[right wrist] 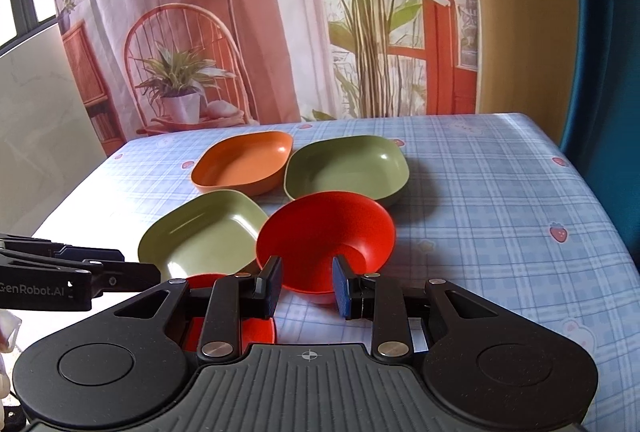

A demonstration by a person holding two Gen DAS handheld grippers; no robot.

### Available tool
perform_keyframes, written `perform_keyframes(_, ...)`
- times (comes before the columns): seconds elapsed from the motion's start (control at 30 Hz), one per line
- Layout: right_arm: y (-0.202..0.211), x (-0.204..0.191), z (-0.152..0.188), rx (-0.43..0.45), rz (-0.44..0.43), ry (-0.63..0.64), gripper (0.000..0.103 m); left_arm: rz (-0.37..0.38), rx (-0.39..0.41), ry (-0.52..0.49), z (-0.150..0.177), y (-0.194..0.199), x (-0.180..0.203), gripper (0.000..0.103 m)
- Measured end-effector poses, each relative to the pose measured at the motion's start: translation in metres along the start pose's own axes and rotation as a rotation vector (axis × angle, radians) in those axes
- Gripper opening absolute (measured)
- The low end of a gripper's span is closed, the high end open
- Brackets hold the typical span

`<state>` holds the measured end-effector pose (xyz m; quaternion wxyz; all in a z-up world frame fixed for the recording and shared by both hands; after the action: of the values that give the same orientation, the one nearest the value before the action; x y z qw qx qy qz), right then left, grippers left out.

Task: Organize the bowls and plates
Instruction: 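Open the left tool and move it to the third red bowl, then grasp the rim of the third red bowl with the left tool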

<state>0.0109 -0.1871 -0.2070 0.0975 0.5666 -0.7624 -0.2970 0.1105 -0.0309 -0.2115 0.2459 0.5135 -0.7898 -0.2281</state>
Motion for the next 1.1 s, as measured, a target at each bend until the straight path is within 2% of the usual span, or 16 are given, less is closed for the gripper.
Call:
perform_keyframes(0.37,-0.024,0.042,0.000,-0.009,0.062,-0.044,0.027,0.039,-0.012,-0.035,-0.026,-0.041,0.019,0.054)
perform_keyframes(0.53,-0.040,0.053,-0.003,-0.015,0.066,-0.062,0.027,0.040,-0.031,-0.044,-0.034,-0.064,0.023,0.054)
perform_keyframes(0.83,-0.057,0.065,0.004,-0.045,0.049,-0.088,0.027,0.046,-0.057,-0.062,-0.032,-0.080,0.029,0.054)
perform_keyframes(1.1,-0.059,0.066,0.006,-0.053,0.030,-0.094,0.013,0.049,-0.072,-0.057,-0.030,-0.086,0.029,0.053)
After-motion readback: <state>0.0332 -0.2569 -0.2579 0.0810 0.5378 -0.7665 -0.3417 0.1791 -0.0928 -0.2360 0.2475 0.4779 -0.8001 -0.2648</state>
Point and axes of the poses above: each gripper's, at about its wrist camera, not at the fingertips, and y roughly against the way its jaws point, x to its right, z to its underside, the point moved 2 cm from there along -y, roughly the way its jaws point, and after that the axes turned 8 degrees about x, right-handed, at the moved point
